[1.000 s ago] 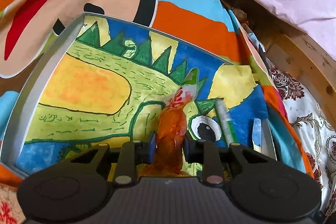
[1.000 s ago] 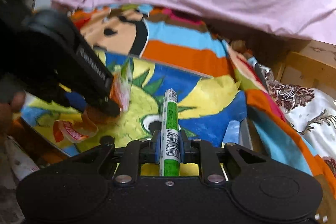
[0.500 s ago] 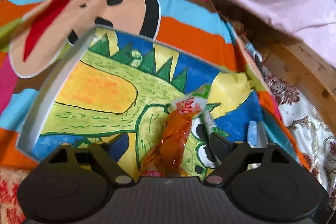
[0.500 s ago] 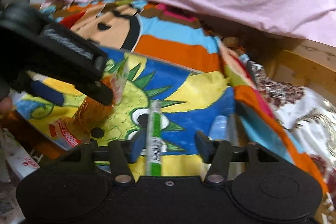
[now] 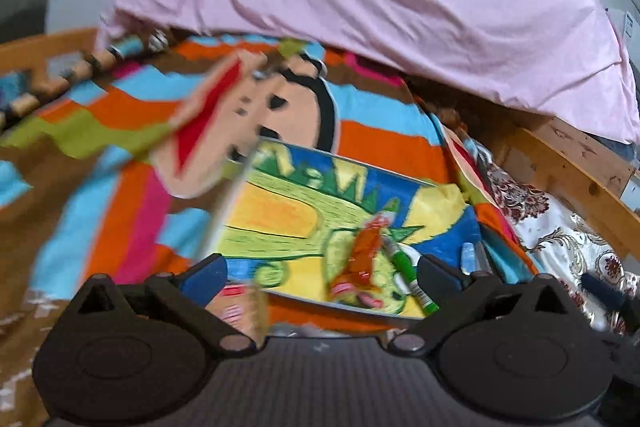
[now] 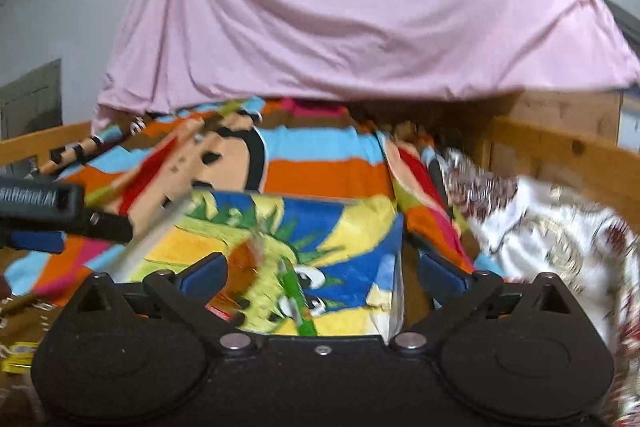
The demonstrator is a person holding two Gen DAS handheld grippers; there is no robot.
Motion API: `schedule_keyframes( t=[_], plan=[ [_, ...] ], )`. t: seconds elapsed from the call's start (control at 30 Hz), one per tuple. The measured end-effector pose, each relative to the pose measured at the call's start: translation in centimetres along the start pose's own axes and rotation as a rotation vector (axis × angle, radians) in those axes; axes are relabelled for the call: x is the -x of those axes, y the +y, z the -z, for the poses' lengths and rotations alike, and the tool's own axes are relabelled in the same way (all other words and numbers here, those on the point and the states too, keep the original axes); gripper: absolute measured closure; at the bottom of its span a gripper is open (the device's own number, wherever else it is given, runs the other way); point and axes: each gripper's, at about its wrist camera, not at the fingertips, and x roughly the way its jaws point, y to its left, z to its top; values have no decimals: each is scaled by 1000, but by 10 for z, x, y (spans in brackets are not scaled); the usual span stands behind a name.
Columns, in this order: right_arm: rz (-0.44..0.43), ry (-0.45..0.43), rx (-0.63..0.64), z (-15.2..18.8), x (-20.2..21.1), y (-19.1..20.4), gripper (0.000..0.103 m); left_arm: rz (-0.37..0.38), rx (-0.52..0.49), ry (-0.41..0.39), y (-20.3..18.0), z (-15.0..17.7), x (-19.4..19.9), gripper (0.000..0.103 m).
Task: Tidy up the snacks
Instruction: 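Lift both open tools away from the tray back over the snacks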
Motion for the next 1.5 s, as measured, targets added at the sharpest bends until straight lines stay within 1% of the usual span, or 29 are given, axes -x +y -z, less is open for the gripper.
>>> schedule_keyframes(
  t=[0.07, 0.17, 0.3, 0.37, 0.47, 0.63, 0.73, 0.8, 0.93, 1.07, 1.17, 1.23, 1.3, 1.5],
  plan=[
    [-14, -20, 6, -7, 20, 8, 1, -35, -11, -27, 5, 4, 22, 0],
    [-32, -26, 6, -9, 47, 20, 1, -92, -42, -64, 12, 12, 50, 0],
    [-57, -18, 32, -2, 77, 37, 1, -146, -99, -78, 21, 21, 81, 0],
    [-66, -12, 61, 3, 90, 46, 1, -158, -124, -84, 25, 26, 96, 0],
    [-59, -15, 115, 12, 112, 56, 1, -171, -136, -61, 29, 35, 109, 0],
    [-75, 3, 122, 27, 145, 59, 1, -172, -136, -46, 37, 47, 134, 0],
    [-56, 7, 132, 32, 160, 57, 1, -157, -143, -40, 41, 51, 149, 0],
    [-51, 31, 104, 35, 167, 52, 1, -158, -163, -33, 41, 54, 154, 0],
    [-57, 56, 41, 40, 177, 43, 1, -143, -210, -7, 39, 62, 156, 0],
    [-63, 88, -43, 44, 175, 36, 1, -153, -245, 51, 40, 72, 148, 0],
    [-83, 123, -82, 53, 170, 35, 1, -180, -273, 53, 37, 78, 147, 0],
    [-86, 143, -68, 58, 168, 36, 1, -175, -286, 53, 34, 81, 146, 0],
    [-83, 157, -54, 62, 163, 37, 1, -157, -281, 65, 35, 84, 142, 0],
    [-90, 231, -69, 72, 142, 34, 1, -161, -208, 125, 47, 89, 113, 0]
  ],
)
